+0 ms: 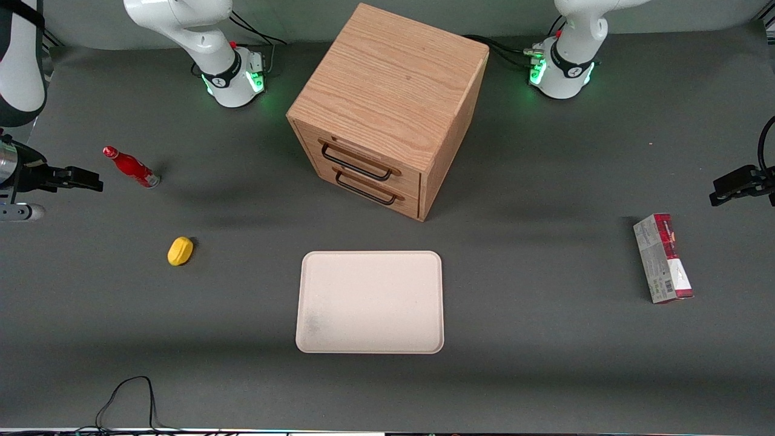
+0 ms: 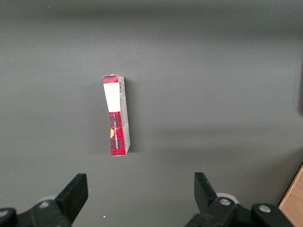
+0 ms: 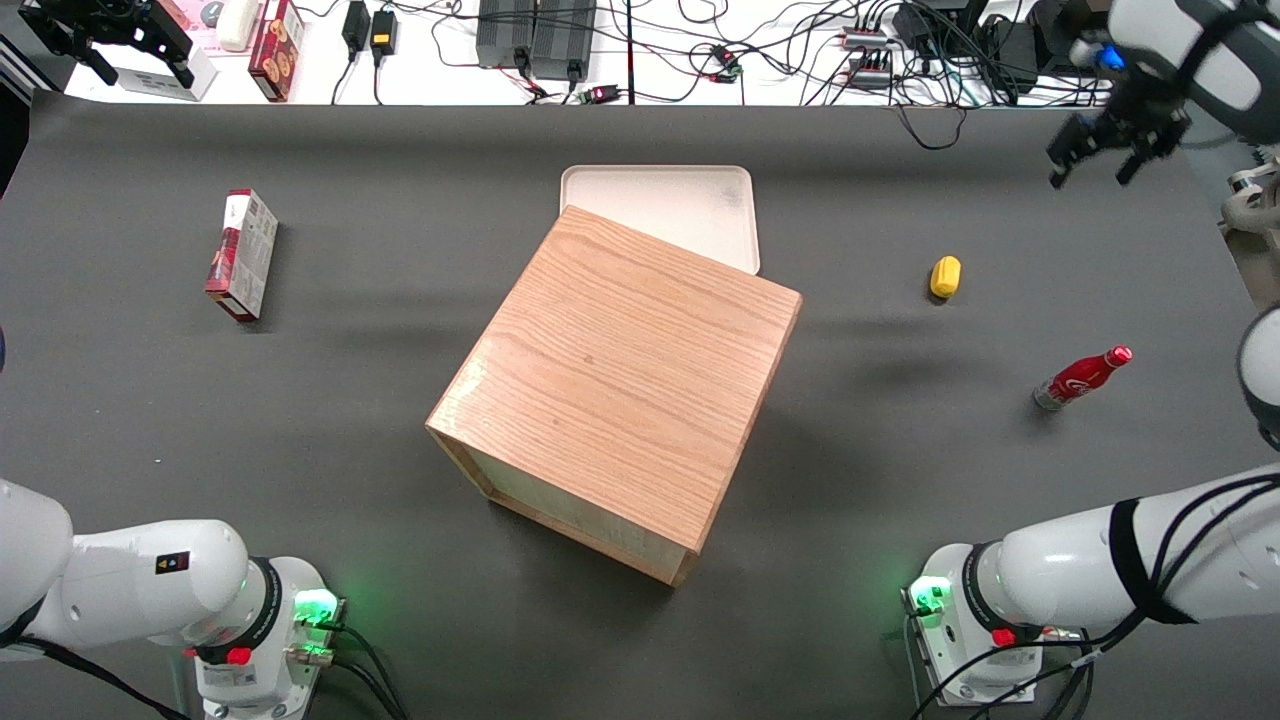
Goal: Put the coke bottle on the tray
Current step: 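Move the right gripper down over the red Coca-Cola bottle, then close the right gripper around the red bottle's body, then lift the red bottle and carry it toward the white tray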
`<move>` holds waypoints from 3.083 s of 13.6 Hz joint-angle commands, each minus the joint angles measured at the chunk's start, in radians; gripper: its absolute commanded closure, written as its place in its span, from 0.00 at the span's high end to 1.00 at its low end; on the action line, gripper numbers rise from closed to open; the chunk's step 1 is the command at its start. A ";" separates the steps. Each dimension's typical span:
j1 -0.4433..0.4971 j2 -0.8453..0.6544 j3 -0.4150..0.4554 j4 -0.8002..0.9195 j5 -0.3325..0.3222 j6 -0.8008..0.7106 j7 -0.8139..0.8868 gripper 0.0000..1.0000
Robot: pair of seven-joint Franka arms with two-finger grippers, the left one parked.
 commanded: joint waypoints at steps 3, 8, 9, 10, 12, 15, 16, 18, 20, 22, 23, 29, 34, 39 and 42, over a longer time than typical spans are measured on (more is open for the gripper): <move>0.008 -0.205 -0.196 -0.403 -0.023 0.305 -0.174 1.00; 0.007 -0.220 -0.319 -0.589 -0.026 0.505 -0.239 1.00; 0.007 -0.220 -0.323 -0.620 -0.039 0.540 -0.238 1.00; 0.005 -0.220 -0.324 -0.641 -0.061 0.566 -0.238 1.00; -0.002 -0.220 -0.373 -0.654 -0.104 0.577 -0.239 1.00; -0.008 -0.217 -0.384 -0.665 -0.125 0.577 -0.238 1.00; -0.008 -0.216 -0.398 -0.666 -0.125 0.577 -0.238 1.00; -0.008 -0.214 -0.402 -0.671 -0.125 0.574 -0.233 1.00; -0.007 -0.213 -0.402 -0.684 -0.125 0.571 -0.219 1.00; -0.008 -0.208 -0.402 -0.684 -0.125 0.559 -0.202 1.00; -0.007 -0.208 -0.402 -0.684 -0.125 0.557 -0.190 1.00; -0.007 -0.205 -0.401 -0.681 -0.125 0.528 -0.182 0.38; -0.002 -0.190 -0.375 -0.651 -0.125 0.528 -0.139 0.00; -0.005 -0.127 -0.171 -0.455 -0.116 0.391 0.000 0.00; -0.010 -0.032 -0.036 -0.181 -0.074 0.147 0.054 0.00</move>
